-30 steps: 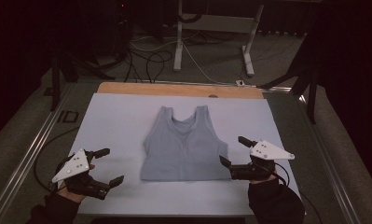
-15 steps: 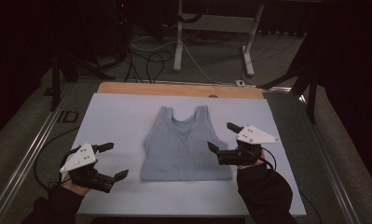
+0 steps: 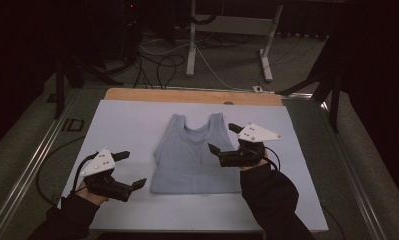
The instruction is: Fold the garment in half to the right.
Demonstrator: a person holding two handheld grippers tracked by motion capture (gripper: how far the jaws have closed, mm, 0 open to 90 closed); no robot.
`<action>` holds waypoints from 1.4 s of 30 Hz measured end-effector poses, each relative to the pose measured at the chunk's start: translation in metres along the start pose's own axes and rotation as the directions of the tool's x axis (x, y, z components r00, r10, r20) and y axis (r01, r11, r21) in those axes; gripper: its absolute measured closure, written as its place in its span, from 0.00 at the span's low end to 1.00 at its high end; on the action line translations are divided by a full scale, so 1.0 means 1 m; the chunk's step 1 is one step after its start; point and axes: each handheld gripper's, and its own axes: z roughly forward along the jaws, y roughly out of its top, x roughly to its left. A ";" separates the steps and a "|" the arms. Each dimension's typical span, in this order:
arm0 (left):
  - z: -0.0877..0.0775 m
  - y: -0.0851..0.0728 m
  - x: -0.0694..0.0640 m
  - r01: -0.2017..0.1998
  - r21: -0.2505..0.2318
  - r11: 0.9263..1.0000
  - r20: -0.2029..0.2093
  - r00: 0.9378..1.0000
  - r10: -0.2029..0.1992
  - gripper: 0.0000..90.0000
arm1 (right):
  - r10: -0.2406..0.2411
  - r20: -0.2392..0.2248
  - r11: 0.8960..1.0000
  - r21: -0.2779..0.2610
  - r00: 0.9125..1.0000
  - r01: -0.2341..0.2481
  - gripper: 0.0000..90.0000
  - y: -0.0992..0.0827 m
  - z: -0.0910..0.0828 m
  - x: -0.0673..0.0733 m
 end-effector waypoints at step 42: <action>0.100 -0.040 0.008 0.161 0.374 0.913 0.069 0.977 -0.200 0.09 | -0.011 -0.090 0.999 0.034 0.996 0.014 0.09 -0.019 0.045 0.023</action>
